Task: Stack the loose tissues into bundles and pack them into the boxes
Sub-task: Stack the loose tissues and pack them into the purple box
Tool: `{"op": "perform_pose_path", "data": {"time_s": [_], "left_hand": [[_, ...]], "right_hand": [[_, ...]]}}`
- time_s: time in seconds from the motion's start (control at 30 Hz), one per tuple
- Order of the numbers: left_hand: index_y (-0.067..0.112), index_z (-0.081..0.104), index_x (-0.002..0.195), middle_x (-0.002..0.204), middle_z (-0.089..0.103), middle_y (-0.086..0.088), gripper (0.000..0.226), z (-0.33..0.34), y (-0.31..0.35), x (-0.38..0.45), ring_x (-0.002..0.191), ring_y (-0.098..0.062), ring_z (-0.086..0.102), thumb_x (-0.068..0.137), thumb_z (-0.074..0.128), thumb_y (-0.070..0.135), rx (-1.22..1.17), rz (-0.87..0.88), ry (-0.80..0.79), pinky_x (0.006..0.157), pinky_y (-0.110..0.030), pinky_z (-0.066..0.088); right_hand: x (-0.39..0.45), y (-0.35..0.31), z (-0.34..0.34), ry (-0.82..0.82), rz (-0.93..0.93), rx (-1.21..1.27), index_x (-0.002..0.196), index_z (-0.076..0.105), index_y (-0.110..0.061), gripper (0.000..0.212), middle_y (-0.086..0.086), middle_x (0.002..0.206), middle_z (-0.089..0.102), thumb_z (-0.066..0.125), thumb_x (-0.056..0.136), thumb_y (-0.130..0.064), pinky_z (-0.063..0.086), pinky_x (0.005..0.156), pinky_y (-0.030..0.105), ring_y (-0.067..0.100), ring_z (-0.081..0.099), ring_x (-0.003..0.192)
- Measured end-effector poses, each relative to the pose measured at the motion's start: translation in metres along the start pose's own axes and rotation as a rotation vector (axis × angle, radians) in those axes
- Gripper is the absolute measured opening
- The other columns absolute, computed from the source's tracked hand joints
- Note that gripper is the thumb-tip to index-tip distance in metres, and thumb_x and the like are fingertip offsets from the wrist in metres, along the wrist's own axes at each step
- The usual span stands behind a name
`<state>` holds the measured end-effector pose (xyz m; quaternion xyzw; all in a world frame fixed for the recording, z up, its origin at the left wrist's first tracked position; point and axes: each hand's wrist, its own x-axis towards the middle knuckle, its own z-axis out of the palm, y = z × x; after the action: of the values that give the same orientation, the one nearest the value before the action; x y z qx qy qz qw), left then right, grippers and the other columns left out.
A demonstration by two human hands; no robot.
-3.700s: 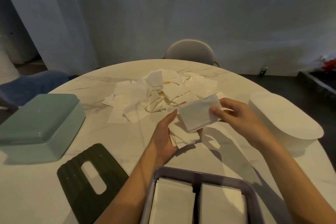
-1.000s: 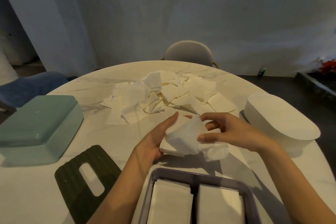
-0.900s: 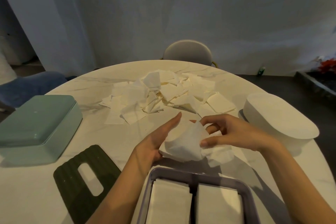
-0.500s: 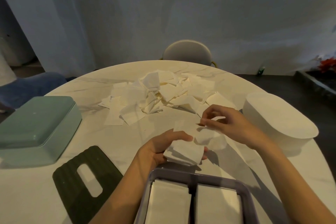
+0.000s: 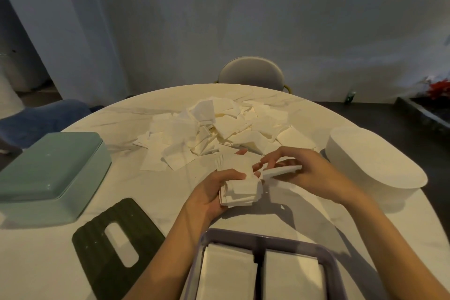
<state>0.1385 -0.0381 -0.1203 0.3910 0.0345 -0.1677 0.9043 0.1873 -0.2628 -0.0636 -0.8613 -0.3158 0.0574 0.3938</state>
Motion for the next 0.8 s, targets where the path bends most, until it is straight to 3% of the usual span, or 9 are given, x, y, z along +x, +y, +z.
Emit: {"op": "perform_pose_path", "data": {"time_s": [0.07,0.17,0.23,0.33,0.43,0.53,0.67,0.8], "left_hand": [[0.022,0.059,0.142,0.134,0.066,-0.020,0.075,0.001,-0.001,0.000,0.114,-0.033,0.069,0.075,0.063,-0.011,-0.047,0.054,-0.032,0.084,-0.046,0.063],[0.022,0.056,0.146,0.133,0.063,-0.023,0.081,0.000,-0.004,0.005,0.127,-0.042,0.059,0.074,0.060,-0.015,-0.048,0.138,-0.048,0.096,-0.053,0.054],[0.023,0.057,0.144,0.135,0.061,-0.028,0.080,0.002,-0.004,0.008,0.129,-0.047,0.057,0.073,0.061,-0.013,0.024,0.194,-0.007,0.099,-0.058,0.051],[0.020,0.056,0.145,0.139,0.059,-0.026,0.066,0.004,-0.009,0.011,0.129,-0.045,0.057,0.084,0.064,-0.004,0.124,0.198,-0.008,0.105,-0.063,0.048],[0.012,0.063,0.138,0.121,0.070,-0.020,0.045,0.013,-0.012,0.010,0.112,-0.036,0.067,0.095,0.071,0.025,0.117,0.054,0.062,0.088,-0.048,0.057],[0.003,0.072,0.124,0.112,0.069,-0.020,0.047,0.020,-0.010,0.004,0.099,-0.034,0.067,0.096,0.068,0.041,-0.063,-0.067,-0.003,0.090,-0.048,0.054],[0.008,0.071,0.122,0.106,0.071,-0.020,0.057,0.022,-0.011,0.001,0.086,-0.034,0.069,0.097,0.057,0.058,-0.020,-0.080,-0.017,0.083,-0.050,0.054],[0.013,0.063,0.137,0.120,0.068,-0.019,0.075,0.024,-0.011,-0.001,0.099,-0.036,0.068,0.092,0.057,0.072,-0.049,-0.117,-0.063,0.089,-0.051,0.055]], "right_hand": [[0.000,-0.003,-0.001,0.086,-0.007,0.005,0.100,0.071,-0.039,0.021,-0.029,0.105,0.068,0.077,0.087,-0.023,0.054,0.086,0.013,0.001,0.064,0.102],[-0.003,-0.015,-0.001,0.188,0.008,0.195,0.106,0.066,-0.042,0.028,-0.024,0.104,0.066,0.076,0.080,-0.039,0.057,0.081,0.016,0.005,0.063,0.102],[-0.006,-0.028,0.001,0.167,0.082,0.382,0.110,0.061,-0.041,0.043,-0.018,0.107,0.065,0.075,0.070,-0.046,0.057,0.073,0.016,0.008,0.064,0.100],[-0.007,-0.037,0.012,0.075,0.045,0.555,0.111,0.066,-0.031,0.026,-0.016,0.099,0.073,0.069,0.085,-0.035,0.056,0.074,0.017,0.003,0.069,0.094],[-0.005,-0.035,0.024,0.027,0.059,0.462,0.114,0.070,-0.027,0.027,-0.014,0.103,0.075,0.064,0.092,-0.040,0.060,0.085,0.028,0.009,0.071,0.099],[-0.001,-0.026,0.025,0.015,0.033,0.352,0.117,0.071,-0.026,0.039,-0.009,0.106,0.073,0.075,0.083,-0.045,0.062,0.081,0.036,0.017,0.069,0.100],[0.000,-0.023,0.026,0.064,0.058,0.239,0.109,0.069,-0.028,0.047,-0.014,0.100,0.070,0.081,0.070,-0.050,0.061,0.073,0.026,0.006,0.067,0.092],[0.001,-0.016,0.032,0.122,0.017,0.094,0.108,0.070,-0.031,0.041,-0.018,0.101,0.068,0.071,0.077,-0.059,0.053,0.070,0.017,0.003,0.062,0.091]]}}
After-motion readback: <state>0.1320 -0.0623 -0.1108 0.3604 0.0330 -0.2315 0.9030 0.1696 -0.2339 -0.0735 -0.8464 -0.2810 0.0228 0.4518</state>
